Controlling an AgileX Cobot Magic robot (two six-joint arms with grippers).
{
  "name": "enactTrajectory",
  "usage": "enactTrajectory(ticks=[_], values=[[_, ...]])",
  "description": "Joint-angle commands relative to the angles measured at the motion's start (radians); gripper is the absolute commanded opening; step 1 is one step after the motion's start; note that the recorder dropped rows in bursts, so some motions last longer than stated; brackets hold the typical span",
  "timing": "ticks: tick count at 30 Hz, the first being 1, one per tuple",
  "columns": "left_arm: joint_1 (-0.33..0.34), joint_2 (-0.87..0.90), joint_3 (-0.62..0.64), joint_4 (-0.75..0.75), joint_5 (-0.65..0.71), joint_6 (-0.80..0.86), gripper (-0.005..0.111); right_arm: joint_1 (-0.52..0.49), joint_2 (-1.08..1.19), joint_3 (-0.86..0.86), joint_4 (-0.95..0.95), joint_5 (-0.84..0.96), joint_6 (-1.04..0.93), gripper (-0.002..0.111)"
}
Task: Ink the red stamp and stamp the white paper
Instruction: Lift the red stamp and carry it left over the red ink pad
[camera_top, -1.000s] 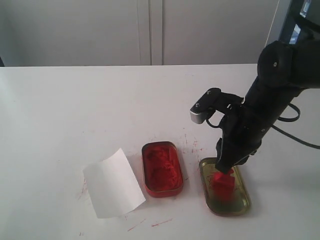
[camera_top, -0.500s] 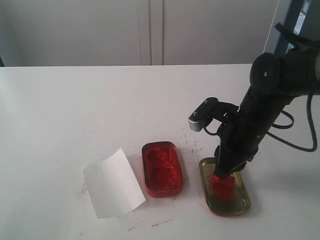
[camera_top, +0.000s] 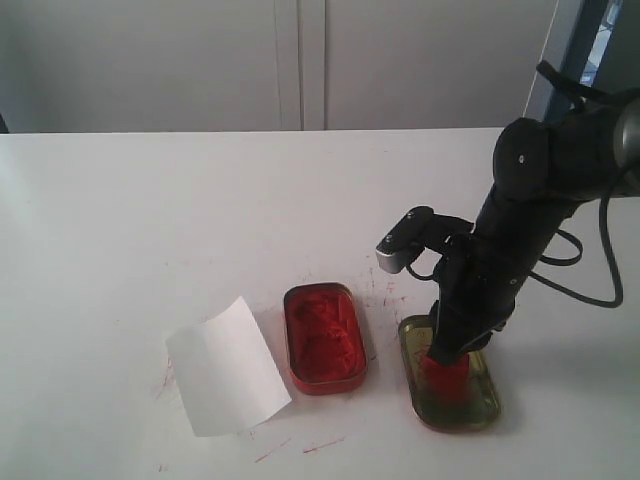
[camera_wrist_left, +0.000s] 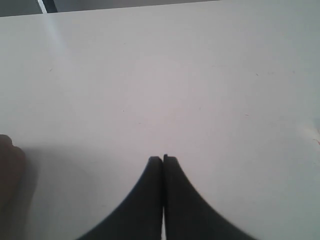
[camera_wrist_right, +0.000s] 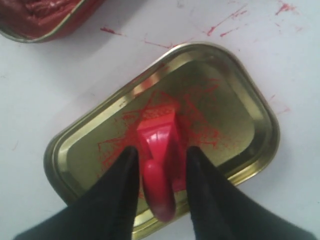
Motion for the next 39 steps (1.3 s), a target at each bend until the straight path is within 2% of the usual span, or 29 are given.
enactTrajectory(ticks=[1,4,5,21,25,30,39], values=[[0.001,-0.003,0.005,-0.001,0.002,0.0,0.0,0.001,-0.002,0.003,-0.003,0.009,-0.012,0.022],[0.001,-0.003,0.005,-0.001,0.002,0.0,0.0,0.001,-0.002,0.003,-0.007,0.013,-0.012,0.002],[0.001,-0.003,0.005,-0.001,0.002,0.0,0.0,0.001,-0.002,0.003,-0.007,0.013,-0.006,0.0],[0.001,-0.003,0.005,-0.001,0.002,0.0,0.0,0.001,-0.092,-0.026,-0.025,0.041,0.022,0.0],[0.001,-0.003,0.005,-0.001,0.002,0.0,0.0,0.006,-0.131,-0.026,-0.001,0.003,0.022,0.0],[0.001,-0.003,0.005,-0.001,0.002,0.0,0.0,0.068,-0.142,-0.054,0.0,-0.012,0.022,0.0],[0.001,-0.003,0.005,-0.001,0.002,0.0,0.0,0.18,-0.113,-0.192,-0.005,0.045,0.176,0.0]])
